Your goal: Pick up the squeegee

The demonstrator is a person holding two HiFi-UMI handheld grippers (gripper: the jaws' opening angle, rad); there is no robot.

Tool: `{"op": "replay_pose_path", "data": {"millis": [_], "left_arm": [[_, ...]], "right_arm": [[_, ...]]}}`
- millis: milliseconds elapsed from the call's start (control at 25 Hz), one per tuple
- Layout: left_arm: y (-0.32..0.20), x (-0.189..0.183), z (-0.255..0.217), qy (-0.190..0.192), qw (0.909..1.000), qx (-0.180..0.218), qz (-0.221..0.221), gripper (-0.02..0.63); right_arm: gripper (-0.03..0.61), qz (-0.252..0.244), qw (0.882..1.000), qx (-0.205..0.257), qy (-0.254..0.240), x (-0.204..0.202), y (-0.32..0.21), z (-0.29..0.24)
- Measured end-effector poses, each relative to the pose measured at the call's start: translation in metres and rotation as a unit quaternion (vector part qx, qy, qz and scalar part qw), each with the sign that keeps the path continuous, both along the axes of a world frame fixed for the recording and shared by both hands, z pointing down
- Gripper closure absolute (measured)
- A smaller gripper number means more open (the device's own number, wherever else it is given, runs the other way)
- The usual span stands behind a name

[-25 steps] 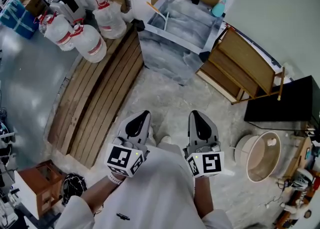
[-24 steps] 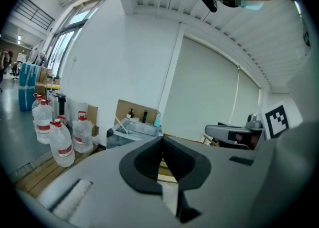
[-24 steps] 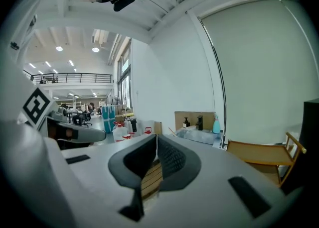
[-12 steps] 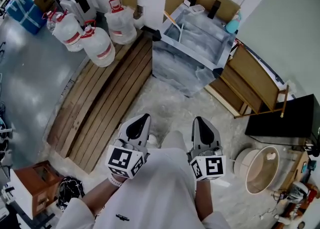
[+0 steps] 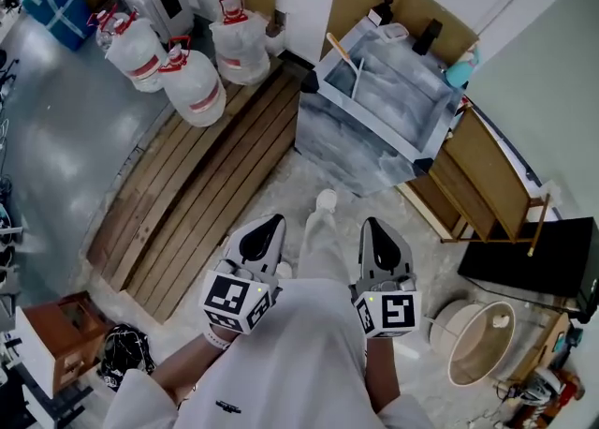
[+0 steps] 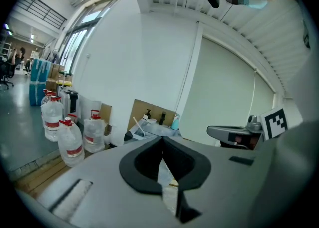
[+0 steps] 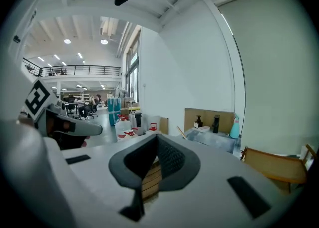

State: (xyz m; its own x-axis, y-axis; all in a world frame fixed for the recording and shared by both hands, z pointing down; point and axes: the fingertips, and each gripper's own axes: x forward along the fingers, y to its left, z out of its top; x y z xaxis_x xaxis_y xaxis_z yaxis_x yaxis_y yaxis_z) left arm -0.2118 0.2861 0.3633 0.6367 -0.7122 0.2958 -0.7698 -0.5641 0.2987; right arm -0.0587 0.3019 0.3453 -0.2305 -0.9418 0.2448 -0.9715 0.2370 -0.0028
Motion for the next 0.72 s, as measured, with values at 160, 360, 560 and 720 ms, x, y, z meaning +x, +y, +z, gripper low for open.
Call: {"op": "replay_pose_path", "data": {"millis": [160,360,560,720], "left_arm": [[-0.055,0.018,0.004,-0.008,0.9999,0.0,-0.012,0.607],[-0.134,0.051,-0.003,-0.014,0.9996,0.0,-0.024,0.607],[-0.217,0.106,-0.003,-0.025,0.9994,-0.003,-0.024,0.607],[-0.27,0.149,-0.012,-0.027,0.9993,0.009,-0.022,0.607]], "right_arm": [[0.574,-0.004,1.0,0.007,-0.007,0.024,-0.057,0.001],[0.574,-0.02,1.0,0.001,-0.02,0.06,-0.141,-0.004],[0.574,-0.05,0.998,-0.002,-0.03,0.103,-0.223,-0.005],[0.574,-0.065,0.997,-0.001,-0.043,0.14,-0.277,-0.005]]}}
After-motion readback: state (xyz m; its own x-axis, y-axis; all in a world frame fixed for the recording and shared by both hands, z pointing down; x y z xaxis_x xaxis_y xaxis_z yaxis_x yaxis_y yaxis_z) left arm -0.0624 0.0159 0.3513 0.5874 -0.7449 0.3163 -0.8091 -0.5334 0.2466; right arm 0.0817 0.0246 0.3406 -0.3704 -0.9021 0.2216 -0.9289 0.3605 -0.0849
